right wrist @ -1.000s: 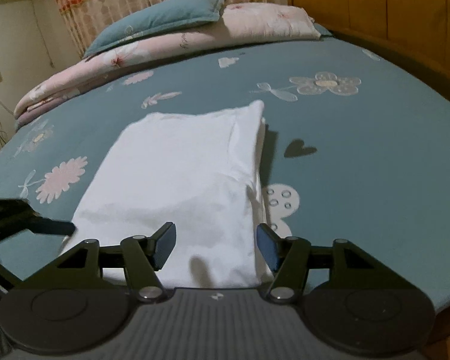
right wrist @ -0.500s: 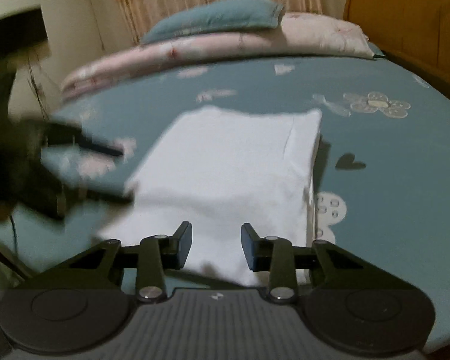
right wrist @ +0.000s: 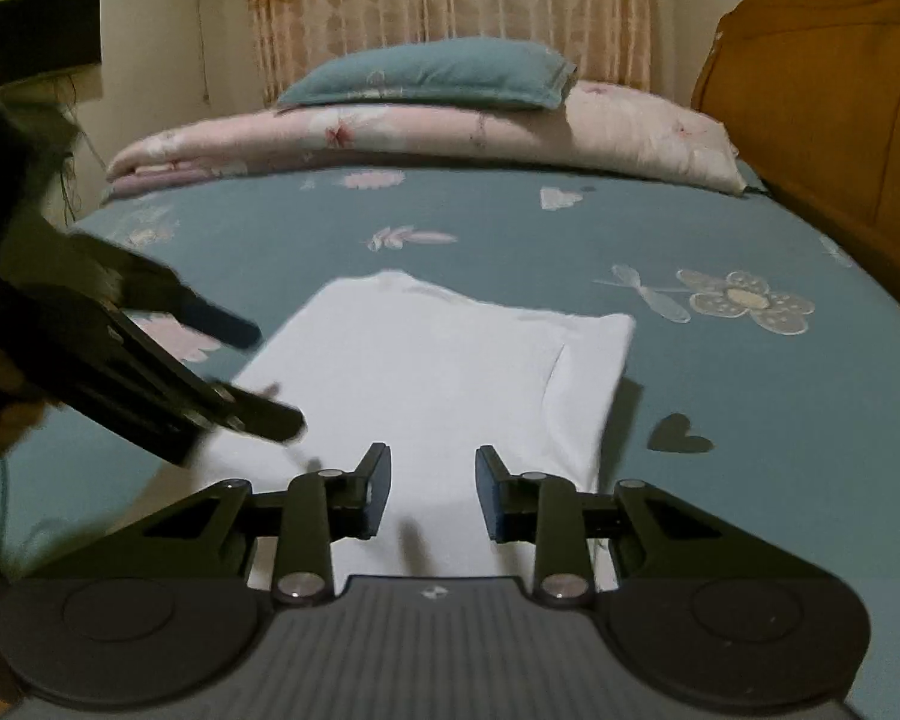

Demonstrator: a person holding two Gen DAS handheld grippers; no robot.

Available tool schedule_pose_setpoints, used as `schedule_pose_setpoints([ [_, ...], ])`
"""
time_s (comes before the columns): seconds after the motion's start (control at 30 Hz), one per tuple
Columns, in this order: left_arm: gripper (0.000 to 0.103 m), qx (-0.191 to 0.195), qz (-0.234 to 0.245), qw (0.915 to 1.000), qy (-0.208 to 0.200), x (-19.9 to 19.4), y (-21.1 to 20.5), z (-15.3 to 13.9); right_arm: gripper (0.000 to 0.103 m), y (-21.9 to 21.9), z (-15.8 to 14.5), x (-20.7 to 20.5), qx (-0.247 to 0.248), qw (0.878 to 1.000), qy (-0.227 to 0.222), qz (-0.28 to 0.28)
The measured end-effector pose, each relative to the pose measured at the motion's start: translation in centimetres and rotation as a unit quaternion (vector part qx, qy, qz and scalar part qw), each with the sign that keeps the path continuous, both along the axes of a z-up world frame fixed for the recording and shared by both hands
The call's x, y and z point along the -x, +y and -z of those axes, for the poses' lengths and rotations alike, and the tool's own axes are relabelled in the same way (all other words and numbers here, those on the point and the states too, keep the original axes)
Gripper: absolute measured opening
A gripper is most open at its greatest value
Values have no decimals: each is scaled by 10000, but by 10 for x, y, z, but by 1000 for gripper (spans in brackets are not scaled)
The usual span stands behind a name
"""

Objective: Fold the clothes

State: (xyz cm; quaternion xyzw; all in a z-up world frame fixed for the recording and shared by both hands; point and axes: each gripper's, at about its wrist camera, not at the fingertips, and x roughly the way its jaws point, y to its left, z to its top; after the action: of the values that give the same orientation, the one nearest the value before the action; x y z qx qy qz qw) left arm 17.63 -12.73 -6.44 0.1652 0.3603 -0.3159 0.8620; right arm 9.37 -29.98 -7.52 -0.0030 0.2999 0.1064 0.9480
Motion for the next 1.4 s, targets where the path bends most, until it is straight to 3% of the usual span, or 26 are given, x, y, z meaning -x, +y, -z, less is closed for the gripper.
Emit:
schedule_pose_setpoints([
  [0.07, 80, 49, -28, 10000, 37, -5, 0, 4, 33, -4, 16, -9, 130, 9996, 202, 133],
  [0.13, 80, 25, -89, 9997, 233, -11, -3, 20, 25, -15, 33, -10, 111, 9990, 352, 252],
  [0.23, 82, 138, -174, 9991, 369, -17, -2, 39, 20, -28, 35, -7, -286, 9983, 422, 293],
  [0.33, 82, 210, -189, 9989, 381, -27, 3, 29, 20, -30, 20, -10, -290, 9984, 392, 287],
  [0.5, 82, 235, -308, 9992, 21, -51, 4, 9, 21, -36, -1, -52, -154, 9988, 56, 461],
  [0.67, 82, 457, -502, 9977, 74, -84, -1, 19, 21, -52, 22, -108, 97, 9967, 279, 756],
  [0.8, 83, 423, -736, 9962, 198, -102, 1, 39, 21, -63, 35, -131, -35, 9961, 315, 822],
  [0.97, 81, 638, -563, 9964, -48, -96, 3, 24, 26, -94, 25, -124, -750, 9904, 273, 1126],
  [1.07, 82, 809, -382, 9959, -132, -95, -2, 15, 36, -115, 34, -125, -1403, 9810, 573, 1208],
  [1.13, 82, 848, -283, 9959, -148, -96, -11, 15, 36, -123, 45, -125, -1866, 9723, 737, 1199],
  [1.2, 82, 853, -214, 9960, -170, -97, -19, 16, 30, -126, 47, -123, -2033, 9707, 592, 1137],
  [1.27, 82, 844, -135, 9962, -184, -98, -26, 17, 15, -124, 45, -125, -2008, 9736, 458, 984],
  [1.4, 82, 739, 80, 9971, -169, -101, -38, 23, 4, -122, 43, -130, -1872, 9779, 250, 900],
])
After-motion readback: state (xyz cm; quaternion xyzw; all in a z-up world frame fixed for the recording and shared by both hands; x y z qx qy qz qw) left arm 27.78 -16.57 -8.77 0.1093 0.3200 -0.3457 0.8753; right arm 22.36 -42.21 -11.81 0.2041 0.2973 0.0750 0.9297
